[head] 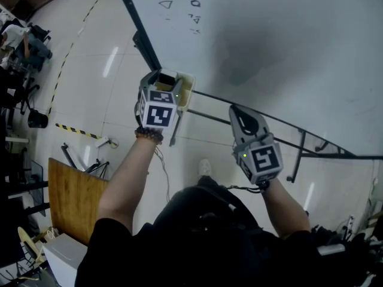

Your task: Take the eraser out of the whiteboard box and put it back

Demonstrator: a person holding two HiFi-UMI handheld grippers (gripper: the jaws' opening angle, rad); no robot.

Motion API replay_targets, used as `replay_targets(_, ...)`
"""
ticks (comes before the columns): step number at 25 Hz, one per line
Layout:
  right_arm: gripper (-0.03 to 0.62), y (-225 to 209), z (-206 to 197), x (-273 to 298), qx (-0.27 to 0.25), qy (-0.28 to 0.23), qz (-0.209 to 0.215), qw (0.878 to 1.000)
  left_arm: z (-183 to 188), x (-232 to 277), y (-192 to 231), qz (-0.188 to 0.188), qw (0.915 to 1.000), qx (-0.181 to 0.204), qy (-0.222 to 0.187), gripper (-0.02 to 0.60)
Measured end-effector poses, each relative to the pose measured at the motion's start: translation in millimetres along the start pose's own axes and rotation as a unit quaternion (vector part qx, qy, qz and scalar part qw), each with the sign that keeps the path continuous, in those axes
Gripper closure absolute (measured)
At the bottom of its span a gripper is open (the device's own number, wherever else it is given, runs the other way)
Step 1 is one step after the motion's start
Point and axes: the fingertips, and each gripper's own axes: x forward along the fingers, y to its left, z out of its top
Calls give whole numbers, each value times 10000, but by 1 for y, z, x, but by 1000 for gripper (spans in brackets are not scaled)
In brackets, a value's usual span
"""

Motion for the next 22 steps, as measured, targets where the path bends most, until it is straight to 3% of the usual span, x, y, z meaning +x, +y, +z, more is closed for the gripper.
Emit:
replay_targets(6, 568, -1, 1, 3, 2, -30, 17, 10000, 3, 5, -4, -46, 9996, 259, 80, 295)
replay_targets(12, 568, -1, 1, 4, 13, -37, 27, 10000, -2, 9, -3, -110, 9995, -170, 250, 295)
replay_targets(17, 568, -4, -1, 4, 52, -15, 3, 10000, -2, 14, -4, -118, 9993, -123, 334, 295)
replay_targets(20, 566, -6, 0, 3, 61, -38, -3, 10000, -2, 13, -1, -80, 9994, -149, 304, 356)
replay_targets(22, 566, -7, 0, 2, 62, -37, -7, 10000, -1, 11, 0, -63, 9995, -168, 263, 357)
